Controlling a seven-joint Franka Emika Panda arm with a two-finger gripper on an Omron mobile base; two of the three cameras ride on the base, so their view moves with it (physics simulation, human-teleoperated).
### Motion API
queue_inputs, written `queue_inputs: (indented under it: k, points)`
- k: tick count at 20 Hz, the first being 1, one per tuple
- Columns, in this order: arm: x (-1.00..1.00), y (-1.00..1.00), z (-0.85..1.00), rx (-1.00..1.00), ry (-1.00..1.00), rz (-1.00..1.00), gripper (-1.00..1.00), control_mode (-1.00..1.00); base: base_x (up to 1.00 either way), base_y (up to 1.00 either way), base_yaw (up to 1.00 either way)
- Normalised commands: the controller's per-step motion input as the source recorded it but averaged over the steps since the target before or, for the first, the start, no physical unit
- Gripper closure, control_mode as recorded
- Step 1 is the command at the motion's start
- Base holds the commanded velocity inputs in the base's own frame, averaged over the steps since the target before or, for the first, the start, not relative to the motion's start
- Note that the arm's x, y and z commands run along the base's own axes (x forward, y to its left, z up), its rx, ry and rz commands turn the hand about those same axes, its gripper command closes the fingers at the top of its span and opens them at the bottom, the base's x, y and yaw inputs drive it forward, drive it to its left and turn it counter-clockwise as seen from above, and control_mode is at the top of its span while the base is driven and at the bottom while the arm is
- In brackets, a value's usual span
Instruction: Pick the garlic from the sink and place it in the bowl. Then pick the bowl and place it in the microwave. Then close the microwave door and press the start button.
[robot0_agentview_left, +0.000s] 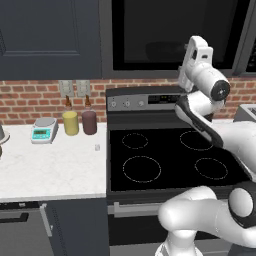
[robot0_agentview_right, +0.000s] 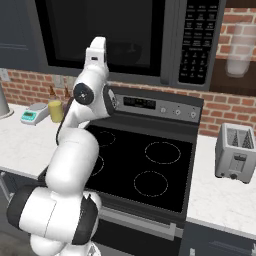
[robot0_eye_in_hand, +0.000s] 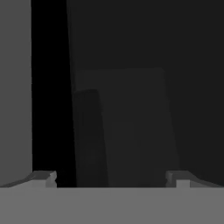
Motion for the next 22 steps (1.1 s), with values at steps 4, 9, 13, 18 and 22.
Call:
queue_inputs:
  k: [4, 9, 13, 18, 22]
  points:
    - [-0.29, -0.09, 0.28, 0.00, 0.03, 0.07, -1.00, -1.00, 0.00, 0.00, 0.00]
    - [-0.97, -0.19, 0.36, 0.05, 0.00, 0.04, -1.00, -1.00, 0.00, 0.00, 0.00]
    - [-1.00, -0.53, 0.35, 0.16, 0.00, 0.00, -1.00, -1.00, 0.00, 0.00, 0.00]
    - [-0.97, -0.73, 0.07, 0.21, 0.10, 0.01, -1.00, -1.00, 0.00, 0.00, 0.00]
    - [-0.75, -0.72, -0.07, 0.24, 0.21, 0.07, -1.00, -1.00, 0.00, 0.00, 0.00]
